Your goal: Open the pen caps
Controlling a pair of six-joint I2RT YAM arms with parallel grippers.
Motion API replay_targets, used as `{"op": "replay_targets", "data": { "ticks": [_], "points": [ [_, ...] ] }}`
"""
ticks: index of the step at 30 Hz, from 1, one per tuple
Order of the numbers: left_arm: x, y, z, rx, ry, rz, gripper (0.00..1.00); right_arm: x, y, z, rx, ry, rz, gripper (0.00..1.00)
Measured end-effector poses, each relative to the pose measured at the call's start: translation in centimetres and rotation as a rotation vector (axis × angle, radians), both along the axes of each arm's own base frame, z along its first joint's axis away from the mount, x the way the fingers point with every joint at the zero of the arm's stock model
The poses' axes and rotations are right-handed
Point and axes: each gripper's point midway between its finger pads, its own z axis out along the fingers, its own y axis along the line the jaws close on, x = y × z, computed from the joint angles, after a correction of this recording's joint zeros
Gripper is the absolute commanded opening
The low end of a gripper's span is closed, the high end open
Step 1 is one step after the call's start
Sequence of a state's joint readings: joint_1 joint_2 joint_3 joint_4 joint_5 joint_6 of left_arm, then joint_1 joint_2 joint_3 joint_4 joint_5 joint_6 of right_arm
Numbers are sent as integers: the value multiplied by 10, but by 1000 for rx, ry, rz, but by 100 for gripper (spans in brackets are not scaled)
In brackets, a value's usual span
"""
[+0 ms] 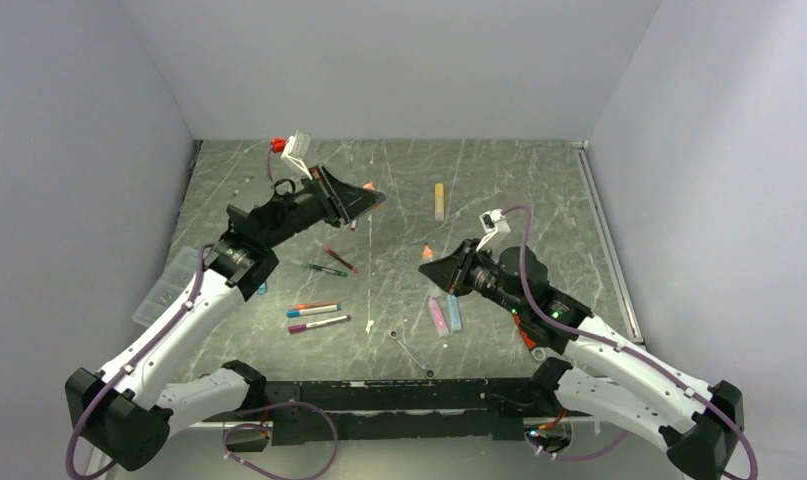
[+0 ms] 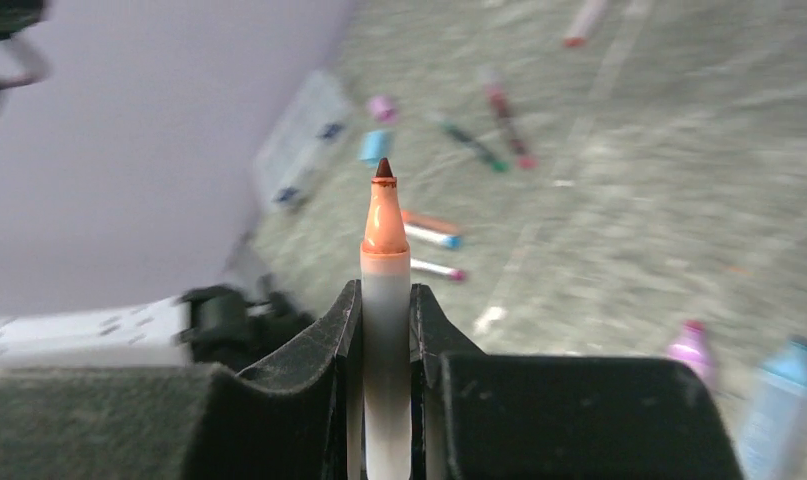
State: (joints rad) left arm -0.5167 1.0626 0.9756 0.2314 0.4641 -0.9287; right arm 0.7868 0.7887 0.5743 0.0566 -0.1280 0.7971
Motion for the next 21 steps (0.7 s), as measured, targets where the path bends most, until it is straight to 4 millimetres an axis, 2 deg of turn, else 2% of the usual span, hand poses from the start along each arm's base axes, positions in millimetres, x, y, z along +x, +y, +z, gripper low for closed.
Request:
{"op": "replay_targets", "data": {
  "ticks": [2,4,5,10,13,16,21],
  "points": [
    [4,6,-16,78,37,45,0,13,-17,-13,-115,12,-113,0],
    [3,15,-39,158,85,85,0,21,-37,-35,-229,47,-210,0],
    [2,19,-48,187,101,99,0,23,-50,-54,-304,79,-260,0],
    [-23,50,-123,357,247,162,0,11,-101,-136,-597,233,-376,0],
    [-37,63,-154,419,313,181,0,9,-116,-156,-678,282,-413,0],
    [-45,71,-166,454,339,191,0,15,-128,-171,-718,327,-458,0],
    [-48,74,-169,470,347,192,0,18,-140,-197,-767,388,-492,0]
  ]
}}
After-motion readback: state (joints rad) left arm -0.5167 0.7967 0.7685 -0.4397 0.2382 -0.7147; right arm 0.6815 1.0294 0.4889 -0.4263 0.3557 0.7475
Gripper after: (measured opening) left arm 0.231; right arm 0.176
